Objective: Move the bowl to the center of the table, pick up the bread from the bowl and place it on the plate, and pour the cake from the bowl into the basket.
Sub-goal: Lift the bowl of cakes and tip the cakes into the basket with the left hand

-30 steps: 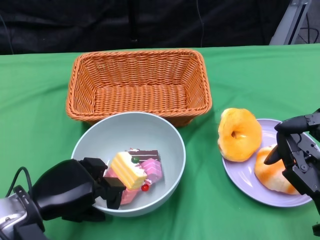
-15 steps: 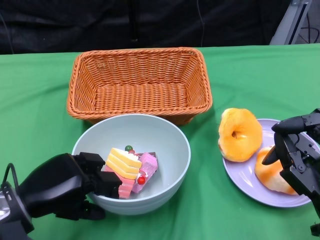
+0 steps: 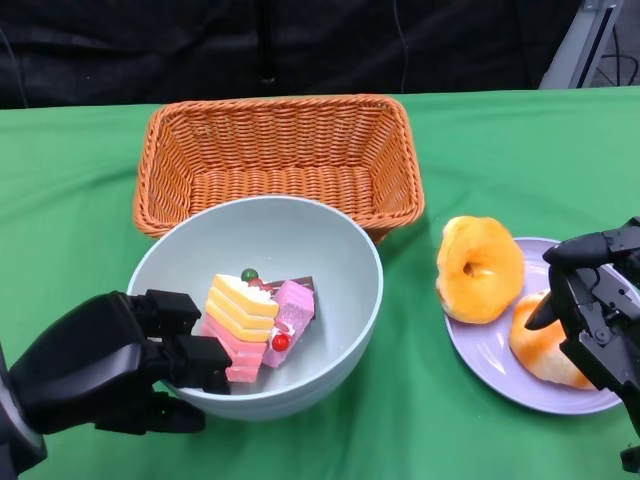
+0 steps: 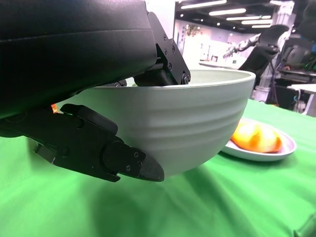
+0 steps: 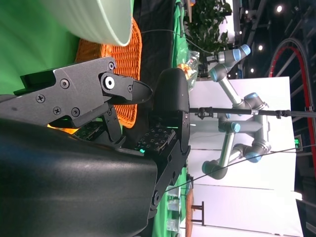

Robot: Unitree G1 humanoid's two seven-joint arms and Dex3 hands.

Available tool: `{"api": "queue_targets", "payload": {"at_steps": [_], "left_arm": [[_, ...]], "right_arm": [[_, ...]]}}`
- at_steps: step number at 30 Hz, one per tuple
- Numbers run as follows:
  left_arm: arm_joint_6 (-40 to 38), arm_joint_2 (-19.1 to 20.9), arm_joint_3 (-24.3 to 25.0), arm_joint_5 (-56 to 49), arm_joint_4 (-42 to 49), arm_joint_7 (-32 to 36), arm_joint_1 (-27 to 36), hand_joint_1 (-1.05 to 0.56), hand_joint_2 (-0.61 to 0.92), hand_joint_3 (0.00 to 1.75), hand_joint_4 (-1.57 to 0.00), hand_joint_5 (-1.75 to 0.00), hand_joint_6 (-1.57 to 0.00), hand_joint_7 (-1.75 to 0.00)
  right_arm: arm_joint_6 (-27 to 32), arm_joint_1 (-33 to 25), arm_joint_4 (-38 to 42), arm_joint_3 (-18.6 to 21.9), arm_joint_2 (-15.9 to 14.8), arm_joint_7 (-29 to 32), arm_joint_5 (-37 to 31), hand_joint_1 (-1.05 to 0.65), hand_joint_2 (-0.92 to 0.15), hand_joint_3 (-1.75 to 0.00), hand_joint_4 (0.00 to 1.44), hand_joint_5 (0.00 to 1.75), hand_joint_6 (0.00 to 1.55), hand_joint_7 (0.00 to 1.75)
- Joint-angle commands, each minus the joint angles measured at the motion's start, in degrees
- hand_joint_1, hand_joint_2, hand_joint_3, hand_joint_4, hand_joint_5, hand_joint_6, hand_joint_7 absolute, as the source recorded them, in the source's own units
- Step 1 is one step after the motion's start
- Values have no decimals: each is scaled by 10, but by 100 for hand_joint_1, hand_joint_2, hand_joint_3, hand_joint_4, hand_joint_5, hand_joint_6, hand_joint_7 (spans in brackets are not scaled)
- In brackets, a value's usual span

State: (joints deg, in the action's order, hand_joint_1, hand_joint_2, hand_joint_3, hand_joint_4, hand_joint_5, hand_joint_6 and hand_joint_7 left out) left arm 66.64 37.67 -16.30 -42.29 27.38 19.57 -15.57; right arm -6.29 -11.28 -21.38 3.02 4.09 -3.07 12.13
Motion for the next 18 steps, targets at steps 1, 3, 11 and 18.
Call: {"api": "queue_targets", "payload": {"at_steps": [1,3,11,18], "left_arm": [[13,8,18,48,-17,-23,7,-13,88,31,-84,-150,-98,-86],[13,6,22,58,-19,-36,9,-13,84,38,-84,-151,-99,-85],[-2,-35,34,150,2,-96,-35,-13,56,93,-80,-162,-87,-109],[-19,-70,47,189,23,-132,-71,-13,52,105,-81,-165,-89,-109]], "right_arm": [[-11,1,0,1,1,4,-6,-6,-85,-61,72,162,71,119],[-11,2,1,1,1,5,-7,-6,-85,-62,72,162,71,119],[-11,-19,1,-34,-4,-5,-33,-5,-87,-57,69,159,70,115],[-27,-23,18,-50,-6,-19,-43,-8,-88,-51,72,160,69,118]]}}
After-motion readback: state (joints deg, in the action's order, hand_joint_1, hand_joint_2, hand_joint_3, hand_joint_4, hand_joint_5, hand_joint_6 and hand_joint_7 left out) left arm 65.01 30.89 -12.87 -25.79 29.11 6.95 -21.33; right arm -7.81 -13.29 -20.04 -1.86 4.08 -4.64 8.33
